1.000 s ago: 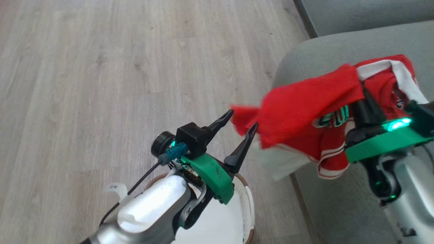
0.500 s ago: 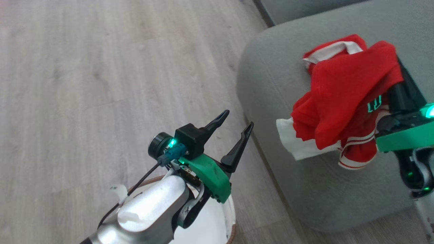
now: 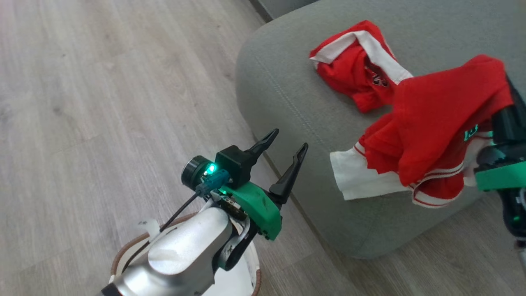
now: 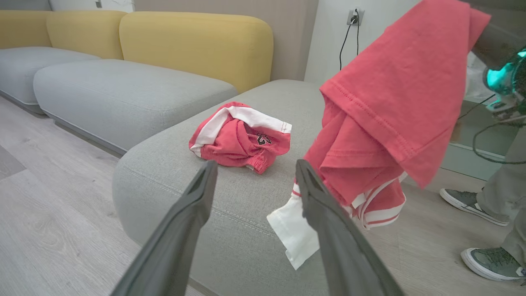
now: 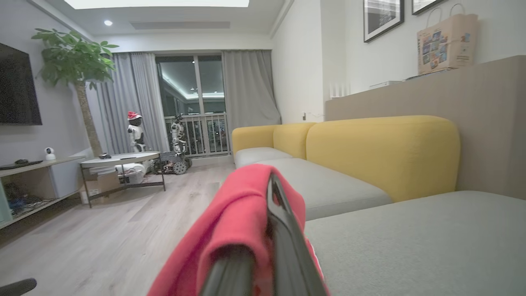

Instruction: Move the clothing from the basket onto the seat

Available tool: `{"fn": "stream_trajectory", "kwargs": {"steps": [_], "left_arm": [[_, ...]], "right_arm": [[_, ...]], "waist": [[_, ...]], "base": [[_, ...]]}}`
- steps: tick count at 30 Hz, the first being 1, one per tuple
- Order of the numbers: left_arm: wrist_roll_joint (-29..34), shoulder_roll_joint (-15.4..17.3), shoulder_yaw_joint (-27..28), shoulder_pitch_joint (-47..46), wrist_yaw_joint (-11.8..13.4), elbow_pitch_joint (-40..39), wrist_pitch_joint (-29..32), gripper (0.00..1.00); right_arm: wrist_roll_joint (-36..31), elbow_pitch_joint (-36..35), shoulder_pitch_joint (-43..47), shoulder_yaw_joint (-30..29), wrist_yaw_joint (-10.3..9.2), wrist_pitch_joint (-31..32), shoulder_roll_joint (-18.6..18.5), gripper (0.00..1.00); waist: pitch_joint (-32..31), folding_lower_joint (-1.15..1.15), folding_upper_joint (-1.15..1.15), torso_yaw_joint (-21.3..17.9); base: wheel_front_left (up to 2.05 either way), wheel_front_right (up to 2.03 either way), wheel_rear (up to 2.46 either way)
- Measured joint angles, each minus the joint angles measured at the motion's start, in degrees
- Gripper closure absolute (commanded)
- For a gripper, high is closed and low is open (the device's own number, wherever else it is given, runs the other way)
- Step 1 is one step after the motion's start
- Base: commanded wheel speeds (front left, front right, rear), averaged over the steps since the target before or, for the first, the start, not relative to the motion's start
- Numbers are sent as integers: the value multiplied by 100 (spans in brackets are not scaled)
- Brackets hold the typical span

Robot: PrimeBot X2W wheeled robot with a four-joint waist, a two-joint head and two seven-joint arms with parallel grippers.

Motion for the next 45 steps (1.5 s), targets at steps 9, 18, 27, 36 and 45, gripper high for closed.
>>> {"fn": "stream_trajectory", "kwargs": {"steps": [9, 18, 27, 36, 45], "left_arm": [[2, -127, 0, -19, -49, 158, -48, 0], [64, -213, -3, -154, -74, 222, -49, 0], [438, -460, -152, -859, -71, 248, -46, 0], [636, -646, -353, -1538, -33, 483, 14, 0], [603, -677, -706, -2092, 225, 480, 0, 0]], "right_arm": [[3, -73, 49, -102, 0, 0, -66, 100], [137, 185, -586, 268, 0, 0, -711, 100], [634, 1094, -2263, 566, 0, 0, -1405, 100], [966, 2206, -3715, 461, 1, -1, -2243, 100], [380, 3564, -4501, 409, 1, -1, -2325, 100]], "waist": [[91, 0, 0, -255], [320, 0, 0, -231], [1044, 0, 0, 11], [2040, 1, 0, 377], [3042, 2, 0, 886]], "base": [[0, 0, 0], [0, 0, 0], [0, 0, 0], [0, 0, 0], [0, 0, 0]]}}
